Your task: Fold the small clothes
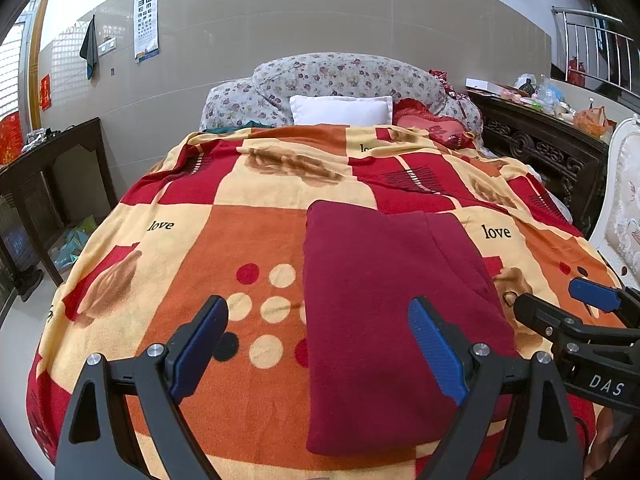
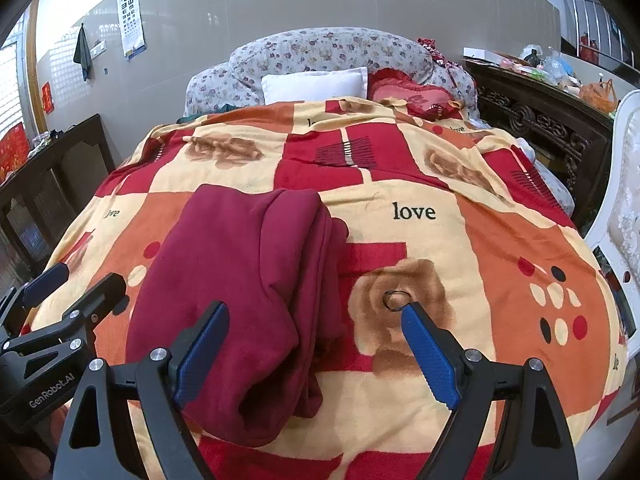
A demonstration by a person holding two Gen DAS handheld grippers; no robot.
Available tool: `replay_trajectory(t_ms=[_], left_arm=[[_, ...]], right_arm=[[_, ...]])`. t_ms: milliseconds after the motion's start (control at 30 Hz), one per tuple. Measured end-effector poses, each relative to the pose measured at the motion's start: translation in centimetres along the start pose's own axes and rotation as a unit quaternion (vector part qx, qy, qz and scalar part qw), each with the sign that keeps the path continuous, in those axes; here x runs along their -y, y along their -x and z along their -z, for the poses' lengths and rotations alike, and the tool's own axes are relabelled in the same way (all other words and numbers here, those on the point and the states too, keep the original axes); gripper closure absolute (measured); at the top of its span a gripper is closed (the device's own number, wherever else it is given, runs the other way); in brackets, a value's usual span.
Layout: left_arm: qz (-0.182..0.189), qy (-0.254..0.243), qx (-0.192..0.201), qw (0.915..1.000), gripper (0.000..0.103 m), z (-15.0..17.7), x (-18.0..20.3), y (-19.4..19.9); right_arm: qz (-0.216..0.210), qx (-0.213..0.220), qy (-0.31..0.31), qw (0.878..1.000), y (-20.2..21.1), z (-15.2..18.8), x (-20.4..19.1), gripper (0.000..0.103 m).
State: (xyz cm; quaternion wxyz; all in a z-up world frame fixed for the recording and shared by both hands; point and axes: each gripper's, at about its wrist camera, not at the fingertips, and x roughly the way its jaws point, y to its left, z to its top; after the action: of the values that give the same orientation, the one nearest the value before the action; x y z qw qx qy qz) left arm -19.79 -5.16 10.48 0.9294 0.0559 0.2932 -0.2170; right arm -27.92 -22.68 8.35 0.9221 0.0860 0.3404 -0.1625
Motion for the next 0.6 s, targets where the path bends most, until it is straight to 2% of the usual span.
replay_trajectory(t_ms=[367, 600], left_arm=[[-0.008, -0.01, 0.007, 0.9999, 0.012, 0.6, -0.6, -0.4], [0.0, 0.007, -0.016, 0.9998, 0.012, 0.3, -1.8, -1.4]], right_arm=[[-0.005, -0.009, 0.001, 1.0, -0.7, -0.1, 0.2, 0.012], [-0.006, -0.015, -0.004, 1.0, -1.2, -0.3, 1.3, 0.012]])
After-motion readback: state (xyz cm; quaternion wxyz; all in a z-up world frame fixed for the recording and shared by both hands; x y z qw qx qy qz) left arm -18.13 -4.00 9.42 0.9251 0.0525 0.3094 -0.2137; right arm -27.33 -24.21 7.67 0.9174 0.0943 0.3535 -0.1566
